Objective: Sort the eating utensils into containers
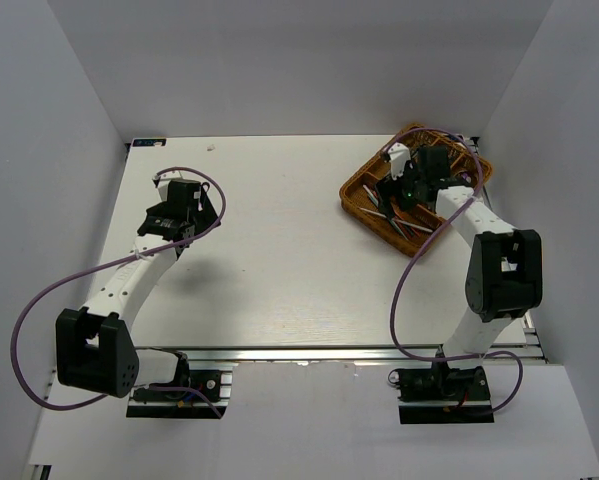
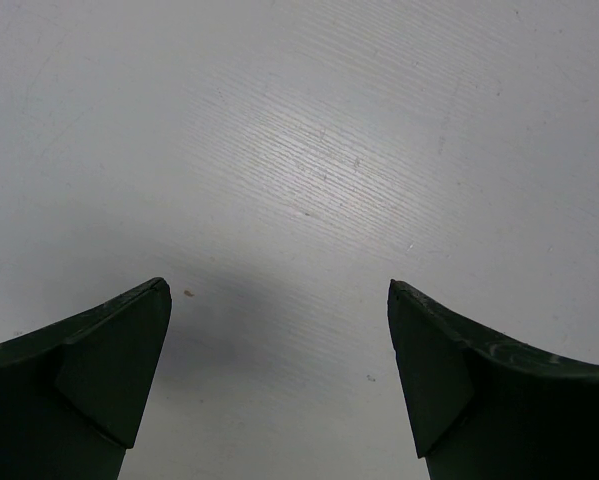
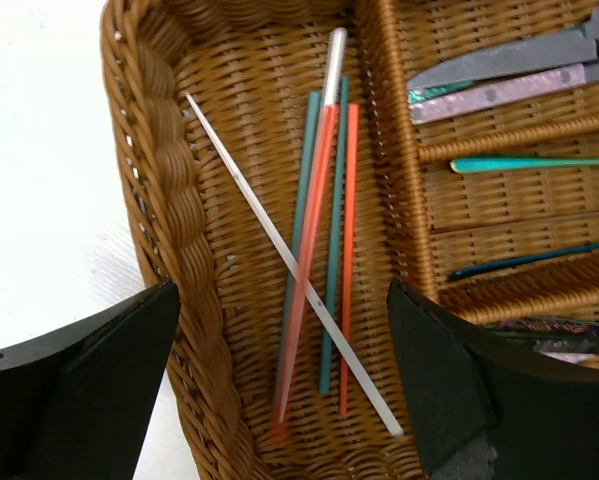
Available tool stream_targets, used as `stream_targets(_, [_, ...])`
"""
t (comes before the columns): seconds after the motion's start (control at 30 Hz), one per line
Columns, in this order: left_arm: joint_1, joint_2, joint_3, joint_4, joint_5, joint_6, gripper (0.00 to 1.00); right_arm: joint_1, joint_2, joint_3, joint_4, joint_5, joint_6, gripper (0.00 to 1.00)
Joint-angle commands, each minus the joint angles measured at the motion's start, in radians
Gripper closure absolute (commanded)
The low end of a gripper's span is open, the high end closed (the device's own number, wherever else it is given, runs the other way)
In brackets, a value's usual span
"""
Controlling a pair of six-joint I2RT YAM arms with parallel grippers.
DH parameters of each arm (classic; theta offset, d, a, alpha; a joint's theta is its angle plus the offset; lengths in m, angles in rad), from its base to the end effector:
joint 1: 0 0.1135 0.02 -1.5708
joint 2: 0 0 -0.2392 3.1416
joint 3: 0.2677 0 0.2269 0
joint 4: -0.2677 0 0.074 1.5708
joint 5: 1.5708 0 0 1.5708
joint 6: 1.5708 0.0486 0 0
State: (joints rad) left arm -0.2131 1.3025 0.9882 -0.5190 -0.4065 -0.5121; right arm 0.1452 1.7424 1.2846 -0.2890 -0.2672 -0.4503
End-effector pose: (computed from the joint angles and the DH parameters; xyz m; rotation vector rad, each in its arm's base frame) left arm 0.2611 -0.0368 0.2458 -0.5270 2.2612 0.1287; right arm 0.3666 0.0666 0.2242 -0.7990 2.1460 0.1518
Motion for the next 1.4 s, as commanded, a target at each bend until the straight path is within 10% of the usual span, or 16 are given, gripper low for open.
stream_targets(0.0, [-0.006,-0.029,0.004,0.013,-0.006,0.004,0.02,-0.004,-0.055,0.044,0.013,0.049,0.022,0.11])
stream_targets(0.4, [-0.008,-0.074,0.079,-0.067,-0.14,-0.035,0.02,-0.002,-0.481,-0.119,0.056,0.225,0.625,0.11])
stream_targets(0.8, [-0.008,-0.223,0.024,-0.101,-0.203,-0.04,0.02,0.062,-0.96,-0.381,-0.07,0.364,0.614,0.11])
stream_targets(1.37, [-0.008,-0.499,-0.039,-0.119,-0.176,0.132,0.02,0.088,-1.113,-0.455,-0.292,0.526,0.575,0.11])
